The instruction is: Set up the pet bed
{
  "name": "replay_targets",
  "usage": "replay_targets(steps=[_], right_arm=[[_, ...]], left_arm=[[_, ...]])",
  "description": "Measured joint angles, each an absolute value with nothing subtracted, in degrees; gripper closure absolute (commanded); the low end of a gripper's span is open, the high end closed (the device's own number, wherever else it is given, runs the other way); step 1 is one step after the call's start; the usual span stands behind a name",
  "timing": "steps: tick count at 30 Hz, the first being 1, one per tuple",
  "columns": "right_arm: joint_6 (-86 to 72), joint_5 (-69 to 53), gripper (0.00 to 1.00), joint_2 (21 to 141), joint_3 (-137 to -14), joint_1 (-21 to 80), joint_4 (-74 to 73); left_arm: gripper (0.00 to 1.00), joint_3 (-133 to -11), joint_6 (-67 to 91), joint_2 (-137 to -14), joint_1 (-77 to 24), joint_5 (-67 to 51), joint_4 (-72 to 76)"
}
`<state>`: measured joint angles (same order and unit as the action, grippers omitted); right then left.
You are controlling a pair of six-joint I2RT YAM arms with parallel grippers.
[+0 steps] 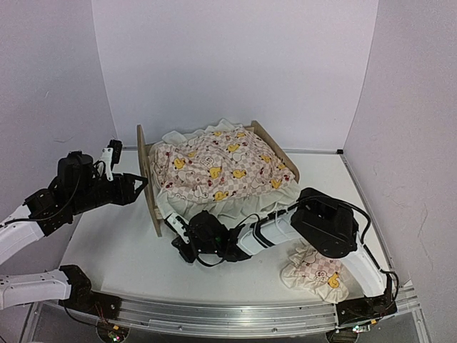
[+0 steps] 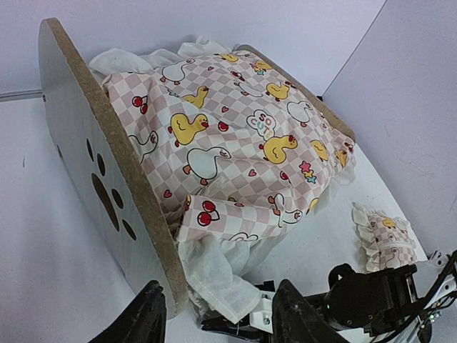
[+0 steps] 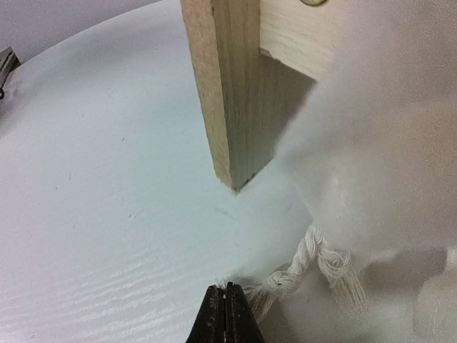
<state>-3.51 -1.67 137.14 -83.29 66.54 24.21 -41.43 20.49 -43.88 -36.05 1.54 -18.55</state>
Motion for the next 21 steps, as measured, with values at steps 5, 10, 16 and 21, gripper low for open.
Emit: replay_targets(steps=[5, 10, 16, 21], right_arm=[[-8.9, -6.2, 1.0, 132.5, -78.8, 66.5, 21.7], [-13.7, -13.2, 1.0, 129.4, -75.1, 66.5, 25.8], [-17.3, -17.7, 1.0, 128.8, -73.3, 66.5, 31.3], [-18.1, -19.2, 1.0, 128.8, -73.3, 66.5, 33.3]], left_arm=[[0.55, -38.5, 24.4, -41.8, -36.1, -1.0, -17.4], [0.65, -27.8, 33.3, -37.8, -36.1, -4.6, -13.8], [0.59, -9.4, 50.0, -32.3, -36.1, -9.0, -4.3], [0.47, -5.4, 58.0, -39.4, -36.1, -12.6, 5.2]])
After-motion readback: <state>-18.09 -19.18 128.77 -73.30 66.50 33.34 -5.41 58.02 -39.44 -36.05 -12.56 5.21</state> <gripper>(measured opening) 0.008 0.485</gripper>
